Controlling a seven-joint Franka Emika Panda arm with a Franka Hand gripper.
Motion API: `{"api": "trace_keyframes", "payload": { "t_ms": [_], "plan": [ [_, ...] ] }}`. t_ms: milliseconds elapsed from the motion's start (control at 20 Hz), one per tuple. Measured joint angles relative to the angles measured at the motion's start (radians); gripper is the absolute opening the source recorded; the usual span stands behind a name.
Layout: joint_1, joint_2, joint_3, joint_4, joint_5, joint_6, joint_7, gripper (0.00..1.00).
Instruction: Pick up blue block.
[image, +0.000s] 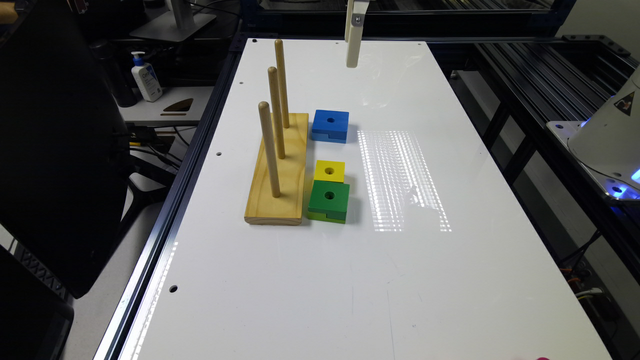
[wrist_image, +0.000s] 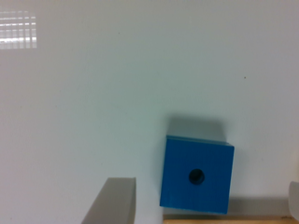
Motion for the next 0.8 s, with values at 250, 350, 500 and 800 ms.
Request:
{"api": "trace_keyframes", "payload": {
  "t_ms": [250,350,500,800],
  "plan": [
    [0.000,0.052,0.000,0.002,0.0000,0.049,0.000,1.00],
    [0.000,0.061,0.000,0.003,0.0000,0.057,0.000,1.00],
    [0.000,0.062,0.000,0.006,0.0000,0.058,0.000,1.00],
    [0.000,0.096,0.000,0.006,0.0000,0.081,0.000,1.00]
  ]
}}
